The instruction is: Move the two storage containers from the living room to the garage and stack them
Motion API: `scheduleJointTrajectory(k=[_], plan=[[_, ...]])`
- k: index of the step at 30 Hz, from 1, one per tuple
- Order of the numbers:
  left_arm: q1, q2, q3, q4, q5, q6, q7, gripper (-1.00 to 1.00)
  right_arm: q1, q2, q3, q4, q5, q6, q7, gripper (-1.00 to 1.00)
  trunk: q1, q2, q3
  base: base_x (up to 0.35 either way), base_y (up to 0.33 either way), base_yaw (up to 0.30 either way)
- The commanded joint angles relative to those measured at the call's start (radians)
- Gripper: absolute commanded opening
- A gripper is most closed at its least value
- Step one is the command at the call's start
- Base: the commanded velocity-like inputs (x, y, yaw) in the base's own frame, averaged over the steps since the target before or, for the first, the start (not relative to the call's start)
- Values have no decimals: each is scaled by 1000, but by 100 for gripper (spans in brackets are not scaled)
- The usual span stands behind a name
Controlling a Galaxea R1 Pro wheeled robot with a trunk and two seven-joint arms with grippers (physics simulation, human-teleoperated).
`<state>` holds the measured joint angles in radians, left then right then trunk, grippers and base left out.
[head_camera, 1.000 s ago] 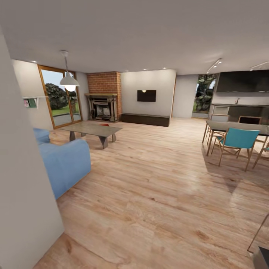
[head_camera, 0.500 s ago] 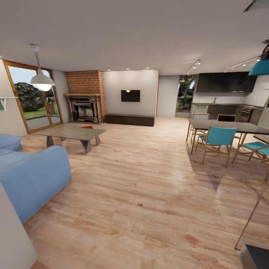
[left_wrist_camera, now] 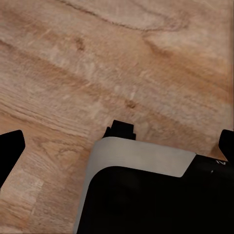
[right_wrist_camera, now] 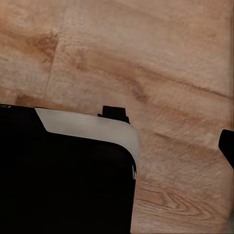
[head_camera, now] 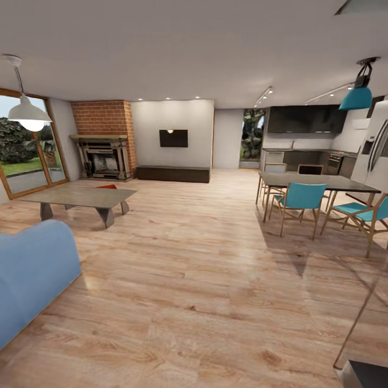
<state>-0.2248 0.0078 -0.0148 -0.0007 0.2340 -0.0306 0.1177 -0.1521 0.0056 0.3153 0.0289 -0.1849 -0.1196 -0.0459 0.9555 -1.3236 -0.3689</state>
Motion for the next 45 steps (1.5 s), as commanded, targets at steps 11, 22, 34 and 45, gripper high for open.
scheduleJointTrajectory(k=[11,22,34,45], plan=[[-1,0,-2,1,7,-4,1,100,-1,1,1,3,76,-11,1,100,1,-1,-1,322,0,0],[-1,3,-2,1,7,2,-2,100,-1,-2,-1,3,88,-6,-9,100,1,-1,-1,322,0,0],[-1,3,-2,1,7,0,-3,100,-1,-9,4,3,91,-2,-10,100,1,-1,-1,322,0,0],[-1,0,-3,1,7,-1,-2,100,-1,-8,5,3,95,-8,-12,100,1,-1,-1,322,0,0]])
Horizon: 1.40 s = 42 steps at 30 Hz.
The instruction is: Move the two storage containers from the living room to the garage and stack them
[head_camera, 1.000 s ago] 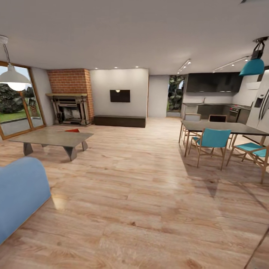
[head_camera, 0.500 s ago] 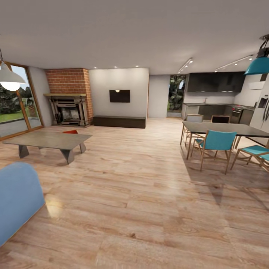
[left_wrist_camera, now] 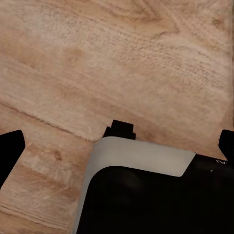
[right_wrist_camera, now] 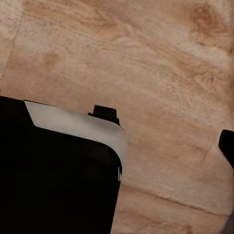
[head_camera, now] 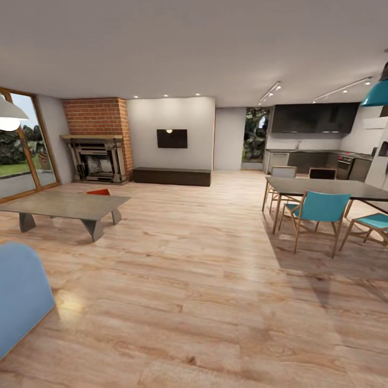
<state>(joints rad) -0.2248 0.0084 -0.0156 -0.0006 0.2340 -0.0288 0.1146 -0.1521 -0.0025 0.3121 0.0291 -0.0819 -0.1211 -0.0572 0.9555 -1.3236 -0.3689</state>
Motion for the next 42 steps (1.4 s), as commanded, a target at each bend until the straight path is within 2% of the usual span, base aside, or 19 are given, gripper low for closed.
scheduleJointTrajectory(k=[1,18,26,42], plan=[[-1,0,-2,1,7,-4,1,100,-1,1,8,3,-8,-6,-1,100,1,-1,-1,322,0,0],[-1,-1,-3,1,5,-2,2,100,-1,9,4,3,-7,-9,-1,100,1,-1,-1,322,0,0],[-1,-1,-1,1,7,-9,2,100,-1,-1,7,3,-7,-11,5,100,1,-1,-1,322,0,0],[-1,-2,-3,1,7,-8,9,100,-1,2,5,3,-8,-10,0,100,1,-1,-1,322,0,0]])
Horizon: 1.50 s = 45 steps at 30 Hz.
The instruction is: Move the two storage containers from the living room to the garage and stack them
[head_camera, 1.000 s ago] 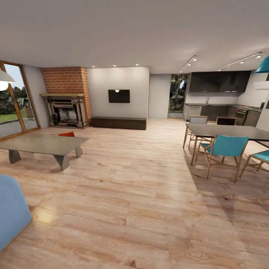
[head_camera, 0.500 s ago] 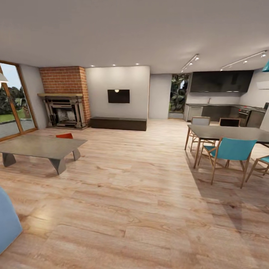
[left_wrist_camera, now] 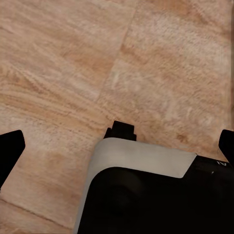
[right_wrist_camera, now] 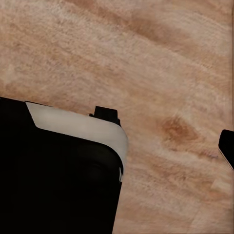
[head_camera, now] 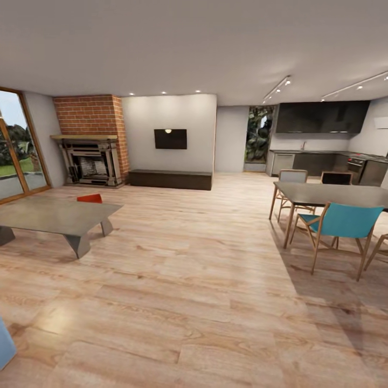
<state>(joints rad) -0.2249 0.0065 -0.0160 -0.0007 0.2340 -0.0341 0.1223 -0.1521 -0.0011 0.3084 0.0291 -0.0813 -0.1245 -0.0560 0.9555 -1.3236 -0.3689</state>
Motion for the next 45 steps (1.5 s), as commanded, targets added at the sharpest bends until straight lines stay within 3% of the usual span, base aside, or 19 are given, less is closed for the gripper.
scheduleJointTrajectory(k=[1,45], plan=[[-1,0,-2,1,7,-3,2,100,-1,2,8,3,-10,-6,-1,100,1,-1,-1,322,0,0],[-1,1,-1,1,7,-7,2,100,-1,8,0,3,-23,-9,-2,100,1,-1,-1,322,0,0]])
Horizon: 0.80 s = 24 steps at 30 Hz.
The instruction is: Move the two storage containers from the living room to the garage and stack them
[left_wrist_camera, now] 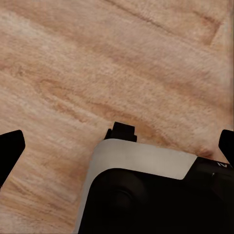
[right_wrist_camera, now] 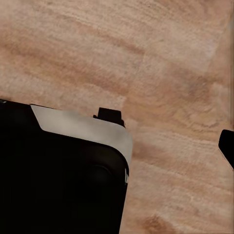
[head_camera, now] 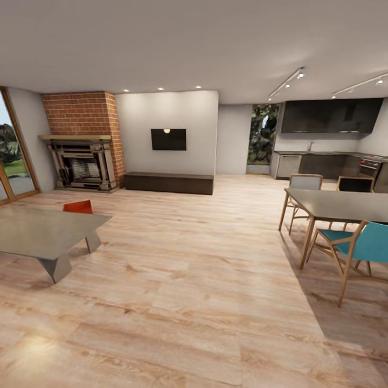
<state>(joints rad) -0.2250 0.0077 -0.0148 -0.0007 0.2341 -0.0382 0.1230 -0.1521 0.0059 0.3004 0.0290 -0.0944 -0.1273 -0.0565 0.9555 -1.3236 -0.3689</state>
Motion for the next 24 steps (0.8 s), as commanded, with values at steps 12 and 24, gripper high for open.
scheduleJointTrajectory(k=[12,24], plan=[[-1,0,-2,1,7,-3,1,100,-1,-2,8,3,-10,-5,4,100,1,-1,-1,323,0,29],[-1,0,-3,1,7,-3,1,100,-1,-5,8,3,-11,-3,7,100,1,-1,-1,322,0,228]])
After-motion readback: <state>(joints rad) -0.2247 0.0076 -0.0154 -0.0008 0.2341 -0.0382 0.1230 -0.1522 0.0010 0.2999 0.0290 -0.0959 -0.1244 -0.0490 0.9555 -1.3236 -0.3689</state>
